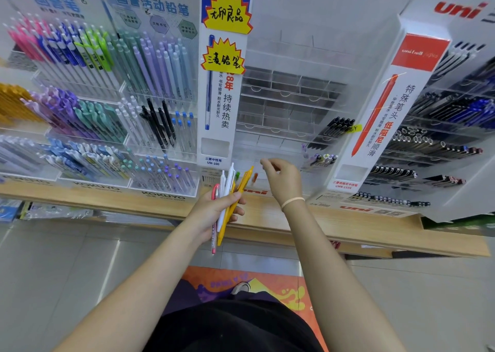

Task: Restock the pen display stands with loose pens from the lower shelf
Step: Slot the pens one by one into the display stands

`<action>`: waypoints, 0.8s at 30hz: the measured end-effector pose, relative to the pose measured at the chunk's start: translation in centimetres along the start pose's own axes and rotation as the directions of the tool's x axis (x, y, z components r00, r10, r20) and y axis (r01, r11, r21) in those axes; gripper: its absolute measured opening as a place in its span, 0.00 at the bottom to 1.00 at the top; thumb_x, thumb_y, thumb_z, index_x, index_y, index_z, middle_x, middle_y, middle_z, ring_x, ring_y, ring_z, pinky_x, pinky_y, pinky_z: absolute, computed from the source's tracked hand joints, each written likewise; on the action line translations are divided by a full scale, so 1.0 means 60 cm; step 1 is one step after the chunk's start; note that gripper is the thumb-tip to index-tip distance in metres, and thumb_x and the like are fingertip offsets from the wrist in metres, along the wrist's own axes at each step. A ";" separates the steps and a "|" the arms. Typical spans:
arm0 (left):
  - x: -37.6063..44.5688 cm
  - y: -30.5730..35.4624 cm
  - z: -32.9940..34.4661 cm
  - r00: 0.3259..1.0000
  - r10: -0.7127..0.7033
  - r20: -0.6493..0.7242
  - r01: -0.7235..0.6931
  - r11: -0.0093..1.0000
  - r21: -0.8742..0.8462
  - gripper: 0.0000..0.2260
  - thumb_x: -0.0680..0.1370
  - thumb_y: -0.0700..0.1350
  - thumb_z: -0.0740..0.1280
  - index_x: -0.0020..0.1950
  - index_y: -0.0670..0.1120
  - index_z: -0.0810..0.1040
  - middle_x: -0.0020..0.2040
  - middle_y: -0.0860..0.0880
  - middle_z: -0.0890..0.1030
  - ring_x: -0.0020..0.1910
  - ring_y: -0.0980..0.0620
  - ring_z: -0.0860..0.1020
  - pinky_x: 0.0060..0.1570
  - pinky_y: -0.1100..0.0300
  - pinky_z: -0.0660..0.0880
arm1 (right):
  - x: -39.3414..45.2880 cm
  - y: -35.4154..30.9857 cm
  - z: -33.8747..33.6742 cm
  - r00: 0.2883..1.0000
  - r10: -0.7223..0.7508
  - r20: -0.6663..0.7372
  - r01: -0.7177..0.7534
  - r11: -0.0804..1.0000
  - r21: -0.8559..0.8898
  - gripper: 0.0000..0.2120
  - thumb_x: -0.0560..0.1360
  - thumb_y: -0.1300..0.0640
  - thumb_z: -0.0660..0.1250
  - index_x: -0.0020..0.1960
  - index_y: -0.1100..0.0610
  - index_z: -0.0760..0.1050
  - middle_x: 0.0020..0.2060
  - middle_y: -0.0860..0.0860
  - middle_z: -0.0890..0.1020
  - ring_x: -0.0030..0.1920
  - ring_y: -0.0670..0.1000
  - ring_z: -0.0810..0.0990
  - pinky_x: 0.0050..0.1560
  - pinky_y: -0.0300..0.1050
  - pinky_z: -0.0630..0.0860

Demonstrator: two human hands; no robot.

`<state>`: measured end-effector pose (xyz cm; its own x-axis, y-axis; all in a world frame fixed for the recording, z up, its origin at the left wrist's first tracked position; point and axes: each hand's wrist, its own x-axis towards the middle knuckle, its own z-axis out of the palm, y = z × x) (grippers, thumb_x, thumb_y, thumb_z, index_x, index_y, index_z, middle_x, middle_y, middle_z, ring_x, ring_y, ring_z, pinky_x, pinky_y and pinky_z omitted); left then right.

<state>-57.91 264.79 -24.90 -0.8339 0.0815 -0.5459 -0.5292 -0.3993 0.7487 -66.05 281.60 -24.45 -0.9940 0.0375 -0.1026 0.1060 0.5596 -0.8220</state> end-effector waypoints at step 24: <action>-0.094 0.170 -0.143 0.969 0.216 -0.123 -0.211 0.976 0.050 0.11 0.77 0.44 0.71 0.58 0.43 0.81 0.43 0.42 0.85 0.34 0.48 0.83 0.30 0.60 0.78 | -0.039 -0.251 0.092 0.921 -0.108 0.374 -0.203 0.687 0.697 0.03 0.78 0.62 0.68 0.47 0.61 0.80 0.39 0.55 0.82 0.39 0.51 0.81 0.43 0.44 0.80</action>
<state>-57.28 252.39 -17.41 -0.9027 -0.1192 -0.4134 -0.3485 -0.3610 0.8650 -65.16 268.49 -14.92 -0.9170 -0.3355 -0.2155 0.2930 -0.2003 -0.9349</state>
